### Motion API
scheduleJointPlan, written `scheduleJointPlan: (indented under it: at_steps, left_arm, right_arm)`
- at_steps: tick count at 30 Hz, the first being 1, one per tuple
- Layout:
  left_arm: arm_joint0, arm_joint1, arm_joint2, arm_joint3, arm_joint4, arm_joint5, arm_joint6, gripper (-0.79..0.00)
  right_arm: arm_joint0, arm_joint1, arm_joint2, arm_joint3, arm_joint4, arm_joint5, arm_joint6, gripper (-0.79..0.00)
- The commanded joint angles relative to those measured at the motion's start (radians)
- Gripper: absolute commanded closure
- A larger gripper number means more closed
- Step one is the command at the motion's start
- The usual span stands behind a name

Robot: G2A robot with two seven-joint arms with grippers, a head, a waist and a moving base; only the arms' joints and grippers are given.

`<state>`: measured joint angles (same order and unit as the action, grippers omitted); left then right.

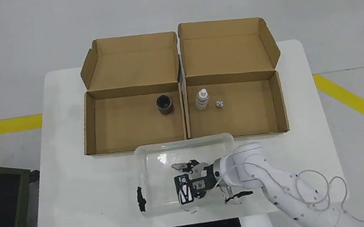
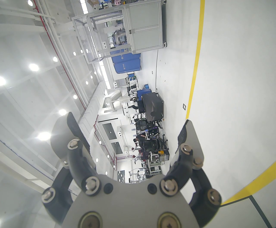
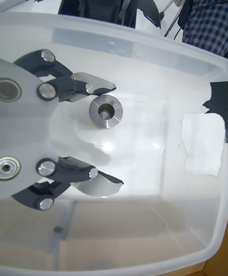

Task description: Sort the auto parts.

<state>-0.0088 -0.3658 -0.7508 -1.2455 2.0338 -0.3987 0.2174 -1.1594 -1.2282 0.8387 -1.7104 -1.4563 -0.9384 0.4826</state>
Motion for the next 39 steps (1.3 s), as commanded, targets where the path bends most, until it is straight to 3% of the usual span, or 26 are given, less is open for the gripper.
scheduleJointPlan:
  at_steps: [1,6,11,14,18,30,39]
  left_arm:
    - [0.0,0.0,0.0,0.0,0.0,0.0,0.0,-0.785]
    - [0.0,0.0,0.0,0.0,0.0,0.0,0.0,-0.785]
    - [0.0,0.0,0.0,0.0,0.0,0.0,0.0,-0.785]
    - [0.0,0.0,0.0,0.0,0.0,0.0,0.0,-0.785]
    - [0.0,0.0,0.0,0.0,0.0,0.0,0.0,-0.785]
    - [0.0,0.0,0.0,0.0,0.0,0.0,0.0,-0.785]
    - [0.0,0.0,0.0,0.0,0.0,0.0,0.0,-0.785]
  right_arm:
    - [0.006,-0.001,-0.007,0.011,0.01,0.005,0.008,-0.591]
    - [0.021,-0.004,-0.029,0.032,0.021,0.002,0.009,-0.493]
    - [0.032,-0.005,-0.042,0.048,0.03,0.002,0.002,-0.332]
    - [0.038,-0.005,-0.046,0.053,0.038,-0.004,-0.006,-0.219]
    - [0.042,-0.004,-0.044,0.063,0.074,-0.009,-0.017,0.0]
    - [0.076,-0.006,-0.043,0.047,0.18,-0.004,-0.055,0.0]
    - [0.059,0.001,0.023,-0.02,0.228,0.042,-0.234,0.0]
